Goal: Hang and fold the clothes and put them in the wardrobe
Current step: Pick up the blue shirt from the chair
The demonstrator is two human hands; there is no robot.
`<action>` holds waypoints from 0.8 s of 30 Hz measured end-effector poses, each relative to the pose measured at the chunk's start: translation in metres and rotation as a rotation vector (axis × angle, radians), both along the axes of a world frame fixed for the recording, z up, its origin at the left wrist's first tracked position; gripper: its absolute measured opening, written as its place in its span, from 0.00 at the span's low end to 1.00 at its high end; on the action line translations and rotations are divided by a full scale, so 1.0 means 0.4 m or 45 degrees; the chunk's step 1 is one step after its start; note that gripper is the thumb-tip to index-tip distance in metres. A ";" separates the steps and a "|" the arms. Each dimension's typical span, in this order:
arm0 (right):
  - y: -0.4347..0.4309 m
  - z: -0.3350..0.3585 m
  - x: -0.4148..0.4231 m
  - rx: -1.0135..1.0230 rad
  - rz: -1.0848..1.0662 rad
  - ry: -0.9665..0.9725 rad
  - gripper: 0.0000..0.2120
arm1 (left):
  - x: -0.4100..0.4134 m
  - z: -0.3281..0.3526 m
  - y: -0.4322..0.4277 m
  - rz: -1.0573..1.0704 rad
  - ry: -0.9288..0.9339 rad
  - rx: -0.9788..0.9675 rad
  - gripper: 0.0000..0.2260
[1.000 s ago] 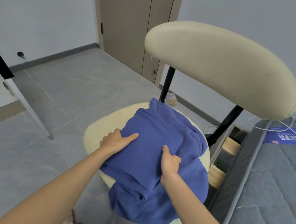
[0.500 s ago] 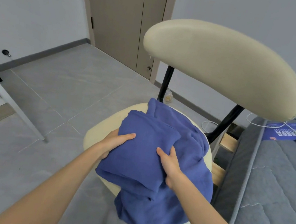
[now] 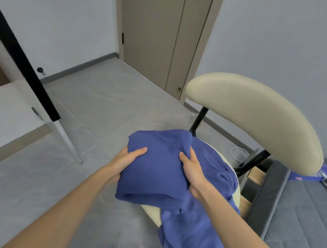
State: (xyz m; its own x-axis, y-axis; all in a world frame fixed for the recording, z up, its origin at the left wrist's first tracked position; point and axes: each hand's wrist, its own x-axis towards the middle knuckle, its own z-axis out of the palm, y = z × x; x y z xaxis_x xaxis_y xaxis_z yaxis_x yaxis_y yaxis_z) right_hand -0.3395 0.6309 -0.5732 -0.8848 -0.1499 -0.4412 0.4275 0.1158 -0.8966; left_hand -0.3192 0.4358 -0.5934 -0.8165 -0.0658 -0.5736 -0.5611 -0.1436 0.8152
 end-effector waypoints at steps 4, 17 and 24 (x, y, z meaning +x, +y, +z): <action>-0.090 0.187 0.013 -0.034 0.129 -0.005 0.15 | 0.059 0.182 -0.089 0.100 0.013 0.006 0.19; -0.389 0.637 0.132 -0.132 0.567 0.034 0.13 | 0.339 0.645 -0.338 0.511 0.107 0.027 0.18; -0.559 0.805 0.213 -0.244 0.772 0.180 0.15 | 0.481 0.817 -0.466 0.770 0.351 -0.166 0.20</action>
State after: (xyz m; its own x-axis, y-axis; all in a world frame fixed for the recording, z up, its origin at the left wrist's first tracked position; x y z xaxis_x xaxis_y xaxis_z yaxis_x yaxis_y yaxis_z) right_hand -0.2544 0.4072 -0.2512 -0.6657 -0.7057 -0.2427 0.2133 0.1318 -0.9681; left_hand -0.1266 0.2495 -0.2667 -0.7295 -0.6116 -0.3061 -0.1821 -0.2578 0.9489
